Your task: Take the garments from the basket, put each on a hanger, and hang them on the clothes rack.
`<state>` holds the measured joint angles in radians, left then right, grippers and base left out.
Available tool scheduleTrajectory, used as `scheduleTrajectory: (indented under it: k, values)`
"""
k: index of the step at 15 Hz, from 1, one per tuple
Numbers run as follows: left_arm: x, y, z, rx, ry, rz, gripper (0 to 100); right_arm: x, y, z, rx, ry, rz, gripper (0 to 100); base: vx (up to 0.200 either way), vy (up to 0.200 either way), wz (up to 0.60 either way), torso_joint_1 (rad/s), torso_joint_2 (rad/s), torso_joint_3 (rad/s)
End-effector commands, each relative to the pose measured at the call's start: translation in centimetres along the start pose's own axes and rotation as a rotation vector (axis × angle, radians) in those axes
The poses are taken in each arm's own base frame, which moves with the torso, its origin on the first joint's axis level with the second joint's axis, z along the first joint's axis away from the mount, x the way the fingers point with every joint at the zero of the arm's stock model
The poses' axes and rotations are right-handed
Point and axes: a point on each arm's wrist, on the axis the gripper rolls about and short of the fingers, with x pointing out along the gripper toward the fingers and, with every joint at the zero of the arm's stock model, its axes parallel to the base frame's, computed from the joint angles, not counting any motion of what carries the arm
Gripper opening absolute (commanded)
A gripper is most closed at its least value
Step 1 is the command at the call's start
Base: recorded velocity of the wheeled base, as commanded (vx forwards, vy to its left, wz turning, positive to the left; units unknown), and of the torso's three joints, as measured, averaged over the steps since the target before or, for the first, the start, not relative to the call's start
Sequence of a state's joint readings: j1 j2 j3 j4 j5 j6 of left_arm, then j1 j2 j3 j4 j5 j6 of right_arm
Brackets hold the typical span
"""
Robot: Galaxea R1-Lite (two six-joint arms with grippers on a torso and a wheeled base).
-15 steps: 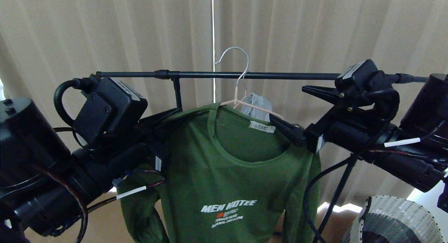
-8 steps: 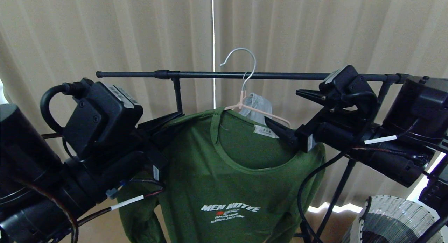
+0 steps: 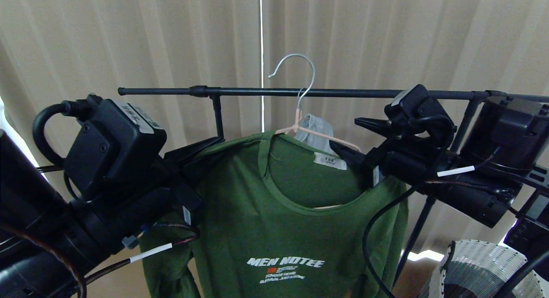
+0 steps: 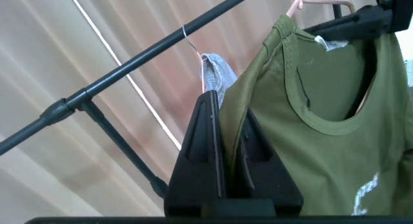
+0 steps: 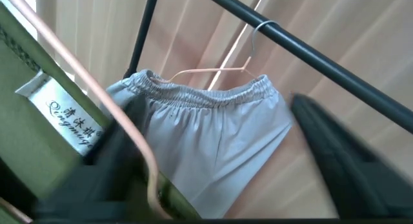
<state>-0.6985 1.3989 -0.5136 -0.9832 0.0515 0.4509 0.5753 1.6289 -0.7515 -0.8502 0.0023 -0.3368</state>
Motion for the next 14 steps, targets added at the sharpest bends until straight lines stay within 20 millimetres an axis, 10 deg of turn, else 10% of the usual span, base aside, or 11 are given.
scheduleTrajectory:
  k: [1, 14]
  values:
    - [0.00, 0.02, 0.00, 0.000, 0.001, 0.003, 0, 0.03, 0.02, -0.07, -0.001, 0.002, 0.000, 0, 0.000, 0.000, 0.00, 0.000, 0.00, 0.000]
    - [-0.34, -0.11, -0.53, -0.008, 0.020, -0.003, 0, -0.33, 0.06, 0.10, 0.002, -0.009, -0.001, 0, 0.000, 0.000, 0.00, 0.000, 0.00, 0.000]
